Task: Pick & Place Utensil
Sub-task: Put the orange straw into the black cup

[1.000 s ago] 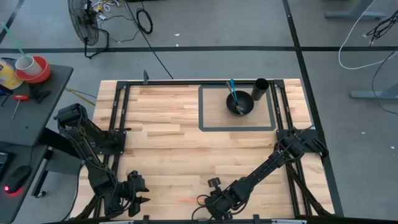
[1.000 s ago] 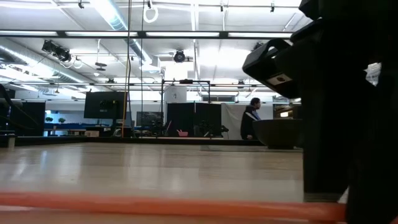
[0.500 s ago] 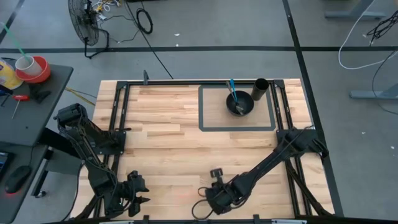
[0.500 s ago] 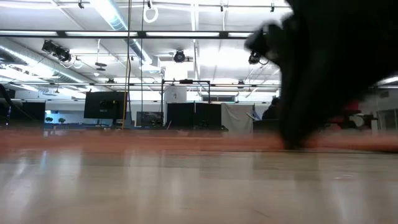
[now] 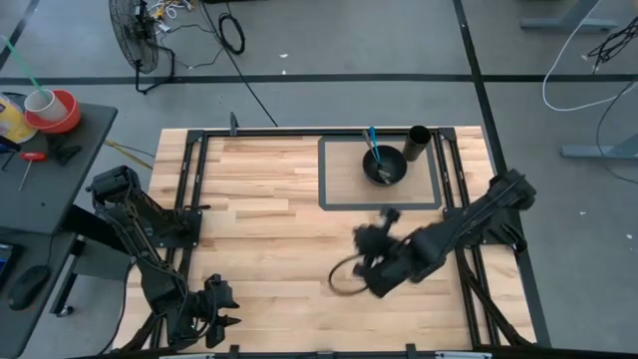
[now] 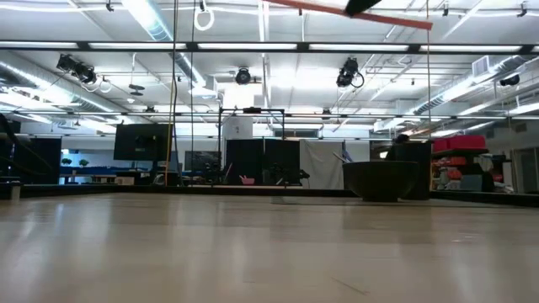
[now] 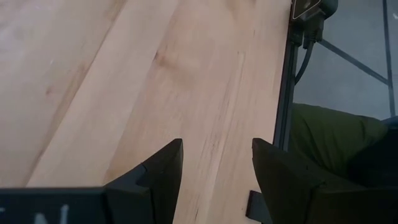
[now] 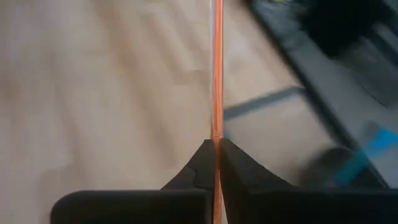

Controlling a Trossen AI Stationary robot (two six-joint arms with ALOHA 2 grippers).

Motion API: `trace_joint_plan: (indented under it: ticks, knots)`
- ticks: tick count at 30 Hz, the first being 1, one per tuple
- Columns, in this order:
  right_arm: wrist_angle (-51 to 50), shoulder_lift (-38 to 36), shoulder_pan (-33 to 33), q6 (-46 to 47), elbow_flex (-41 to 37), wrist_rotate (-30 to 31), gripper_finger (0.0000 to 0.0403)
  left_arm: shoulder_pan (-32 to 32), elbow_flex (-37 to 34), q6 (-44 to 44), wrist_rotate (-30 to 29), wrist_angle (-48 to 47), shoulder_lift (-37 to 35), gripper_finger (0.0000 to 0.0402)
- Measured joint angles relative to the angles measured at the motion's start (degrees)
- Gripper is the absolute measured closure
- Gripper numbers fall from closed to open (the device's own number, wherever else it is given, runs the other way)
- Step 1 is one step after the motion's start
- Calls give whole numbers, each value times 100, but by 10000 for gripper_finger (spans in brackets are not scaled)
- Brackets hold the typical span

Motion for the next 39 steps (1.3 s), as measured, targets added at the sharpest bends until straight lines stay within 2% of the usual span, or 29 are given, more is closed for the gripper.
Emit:
trace_joint_plan:
  ticks: [5, 7, 11, 15, 19, 22, 30, 34, 39]
  knots:
    - [-1256, -650, -162, 1758, -146, 1094, 391, 0, 0, 0, 0, 24, 0, 204]
    - [-1341, -919, -253, 1993, -337, 1423, 391, 0, 0, 0, 0, 29, 0, 204]
    - [-1348, -1474, -586, 2431, -932, 1431, 391, 0, 0, -2, 0, 63, 0, 204]
    - [-1075, -1992, -896, 2906, -1714, 2224, 391, 2, 0, 0, 0, 99, 0, 204]
    - [-572, -2425, -1275, 2755, -2578, 3033, 391, 2, 0, -1, 0, 127, 0, 204]
    - [7, -2654, -1689, 2657, -3260, 3391, 392, 2, 0, 0, 0, 129, 0, 204]
    - [1893, -3092, -3401, 2446, -4670, 3688, 392, 2, 0, 0, 0, 136, 0, 204]
    - [2803, -3205, -4074, 1969, -4988, 4108, 392, 2, 0, -1, 0, 142, 0, 204]
    - [3765, -3182, -4829, 1229, -5091, 3808, 392, 2, 0, 0, 0, 142, 0, 204]
